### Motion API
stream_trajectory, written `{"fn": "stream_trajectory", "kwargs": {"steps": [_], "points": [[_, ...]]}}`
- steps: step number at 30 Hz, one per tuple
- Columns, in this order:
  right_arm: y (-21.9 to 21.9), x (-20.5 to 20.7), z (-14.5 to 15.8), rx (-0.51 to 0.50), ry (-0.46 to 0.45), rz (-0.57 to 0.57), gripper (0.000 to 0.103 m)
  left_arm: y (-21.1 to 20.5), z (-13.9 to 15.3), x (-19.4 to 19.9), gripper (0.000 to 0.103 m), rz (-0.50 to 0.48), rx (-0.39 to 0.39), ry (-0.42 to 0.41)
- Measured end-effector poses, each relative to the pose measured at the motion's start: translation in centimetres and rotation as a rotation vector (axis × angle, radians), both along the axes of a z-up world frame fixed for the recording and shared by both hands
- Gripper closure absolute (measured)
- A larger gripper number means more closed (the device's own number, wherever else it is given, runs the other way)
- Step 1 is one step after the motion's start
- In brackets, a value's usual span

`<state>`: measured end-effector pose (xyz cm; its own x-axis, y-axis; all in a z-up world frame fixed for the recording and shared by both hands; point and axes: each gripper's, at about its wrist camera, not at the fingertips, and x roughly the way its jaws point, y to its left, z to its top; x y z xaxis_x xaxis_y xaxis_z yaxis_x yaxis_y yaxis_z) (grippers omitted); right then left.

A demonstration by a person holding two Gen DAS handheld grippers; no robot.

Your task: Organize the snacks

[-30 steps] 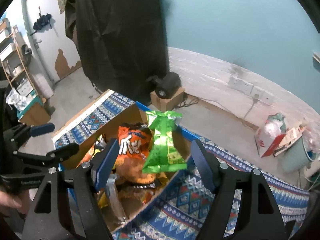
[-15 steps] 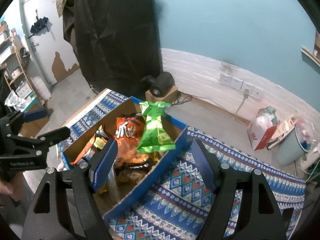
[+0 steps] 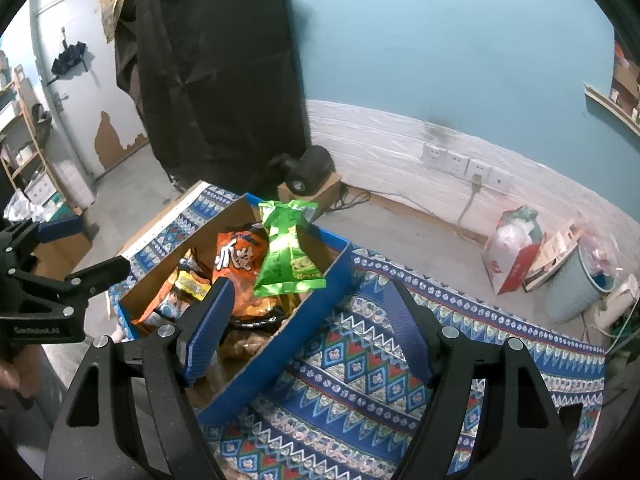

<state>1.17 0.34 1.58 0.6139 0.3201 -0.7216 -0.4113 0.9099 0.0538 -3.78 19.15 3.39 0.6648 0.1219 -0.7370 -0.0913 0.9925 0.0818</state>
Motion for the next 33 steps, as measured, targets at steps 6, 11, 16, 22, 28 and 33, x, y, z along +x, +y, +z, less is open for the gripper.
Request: {"fn": "stream_trajectory", "kwargs": {"steps": [6, 11, 16, 22, 28, 33], "points": [[0.08, -0.11, 0.06, -0.001, -0.001, -0.002, 0.027, -0.17, 0.02, -0.08, 0.002, -0.009, -0.007, 0.015], [0.33, -0.23, 0.11, -0.009, 0.0, 0.003, 0.027, -0.21, 0.13, -0.13, 0.002, -0.013, -0.008, 0.013], [0.45, -0.22, 0.07, -0.01, 0.002, 0.006, 0.027, -0.01, 0.22, -0.16, 0.002, -0.01, -0.02, 0.021], [0.51, -0.15, 0.04, -0.013, 0.003, 0.006, 0.027, -0.04, 0.46, -0.27, 0.002, -0.014, -0.024, 0.012], [0.54, -0.13, 0.02, -0.014, 0.005, 0.005, 0.027, -0.3, 0.29, -0.18, 0.002, -0.019, -0.018, 0.021], [0.61, -0.15, -0.07, -0.014, 0.002, 0.009, 0.027, -0.38, 0.2, -0.19, 0.002, -0.018, -0.01, 0.027]]}}
